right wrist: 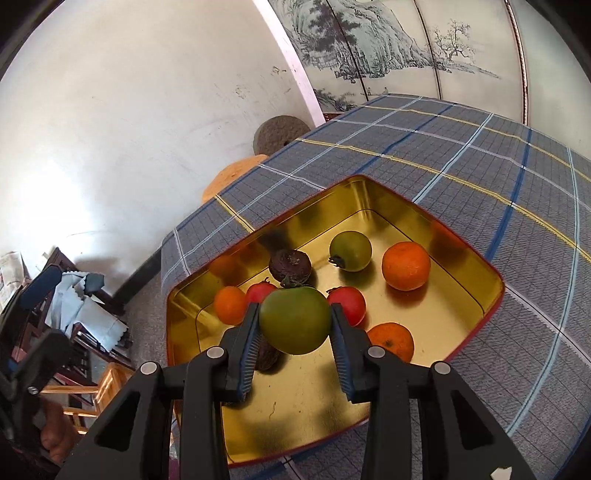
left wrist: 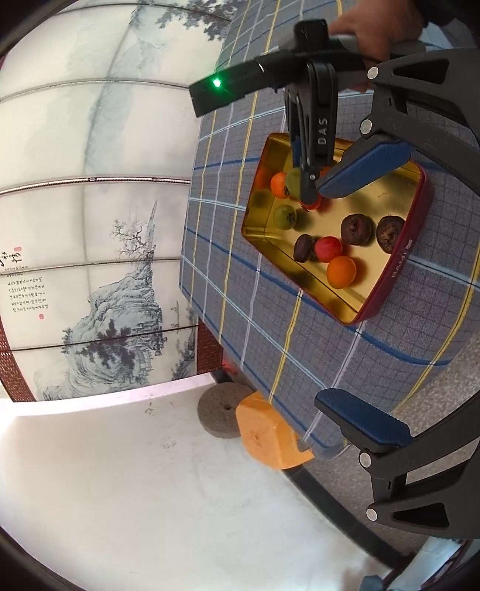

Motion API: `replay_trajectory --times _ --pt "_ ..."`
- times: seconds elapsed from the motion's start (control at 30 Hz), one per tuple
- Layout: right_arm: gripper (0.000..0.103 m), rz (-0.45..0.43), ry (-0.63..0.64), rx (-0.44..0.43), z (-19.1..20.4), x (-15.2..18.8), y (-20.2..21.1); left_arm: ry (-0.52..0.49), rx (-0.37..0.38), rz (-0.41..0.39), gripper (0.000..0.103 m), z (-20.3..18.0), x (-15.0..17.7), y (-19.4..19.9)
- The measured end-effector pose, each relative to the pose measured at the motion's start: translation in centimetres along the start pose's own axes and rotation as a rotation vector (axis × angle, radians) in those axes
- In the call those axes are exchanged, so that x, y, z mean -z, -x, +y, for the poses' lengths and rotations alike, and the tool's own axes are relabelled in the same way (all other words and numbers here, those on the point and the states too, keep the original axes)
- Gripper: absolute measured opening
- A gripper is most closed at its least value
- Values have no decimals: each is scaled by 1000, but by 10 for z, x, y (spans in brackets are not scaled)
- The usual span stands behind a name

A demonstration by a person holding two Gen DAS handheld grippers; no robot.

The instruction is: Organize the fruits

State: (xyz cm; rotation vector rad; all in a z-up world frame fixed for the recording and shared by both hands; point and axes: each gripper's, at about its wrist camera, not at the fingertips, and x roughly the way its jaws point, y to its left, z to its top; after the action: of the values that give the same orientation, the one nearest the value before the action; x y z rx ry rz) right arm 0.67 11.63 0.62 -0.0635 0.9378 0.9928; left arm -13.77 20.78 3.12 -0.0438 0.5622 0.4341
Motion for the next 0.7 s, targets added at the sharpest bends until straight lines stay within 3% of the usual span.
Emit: replay_trajectory --times 0.27,0.57,0.7 --pt "37 -5 5 10 4 1 -4 -9 38 -64 103 -1 -2 17" --pt "62 -180 41 29 18 -2 60 -14 102 -105 103 -5 -12 36" --pt "64 -244 74 49 26 7 92 -16 106 -137 103 -8 -17 50"
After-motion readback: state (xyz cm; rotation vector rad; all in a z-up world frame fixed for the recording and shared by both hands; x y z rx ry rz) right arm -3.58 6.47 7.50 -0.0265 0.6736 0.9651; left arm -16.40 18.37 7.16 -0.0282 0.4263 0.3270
